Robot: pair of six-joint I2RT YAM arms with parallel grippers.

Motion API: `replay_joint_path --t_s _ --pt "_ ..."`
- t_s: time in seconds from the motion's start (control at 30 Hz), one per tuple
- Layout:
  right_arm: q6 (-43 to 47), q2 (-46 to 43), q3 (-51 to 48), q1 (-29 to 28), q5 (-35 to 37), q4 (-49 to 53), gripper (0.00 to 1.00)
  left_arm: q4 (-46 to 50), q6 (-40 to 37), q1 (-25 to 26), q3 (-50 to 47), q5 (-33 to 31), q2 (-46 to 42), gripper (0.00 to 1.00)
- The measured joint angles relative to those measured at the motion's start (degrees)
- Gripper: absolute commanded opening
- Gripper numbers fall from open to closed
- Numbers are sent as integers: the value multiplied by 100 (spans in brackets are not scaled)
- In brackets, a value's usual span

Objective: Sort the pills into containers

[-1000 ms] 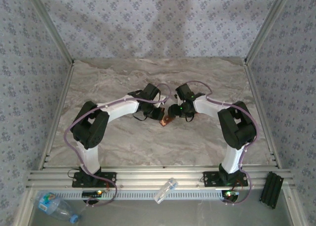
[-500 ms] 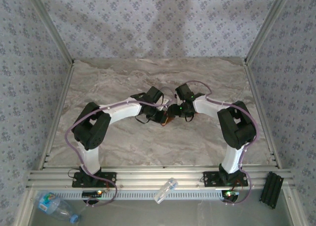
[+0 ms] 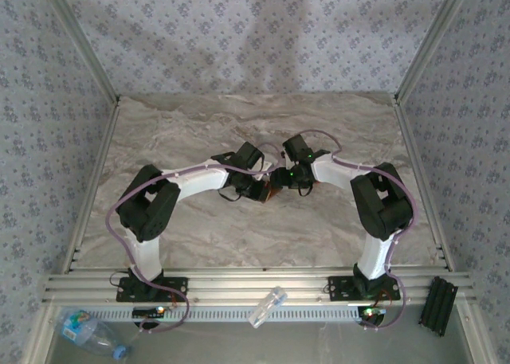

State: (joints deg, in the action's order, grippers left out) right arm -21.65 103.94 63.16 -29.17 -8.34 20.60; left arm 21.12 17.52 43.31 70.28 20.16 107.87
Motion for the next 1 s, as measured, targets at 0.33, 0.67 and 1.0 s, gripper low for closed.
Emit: replay_joint_path --t_s 0.33,0.67,1.0 --pt "-20 11 0 0 -2 -7 67 9 -9 103 2 -227 59 0" --pt "-44 9 0 0 -2 -4 67 11 -2 136 7 -367 61 0" --pt "-44 11 48 0 0 55 67 20 -155 149 52 -553 -33 16"
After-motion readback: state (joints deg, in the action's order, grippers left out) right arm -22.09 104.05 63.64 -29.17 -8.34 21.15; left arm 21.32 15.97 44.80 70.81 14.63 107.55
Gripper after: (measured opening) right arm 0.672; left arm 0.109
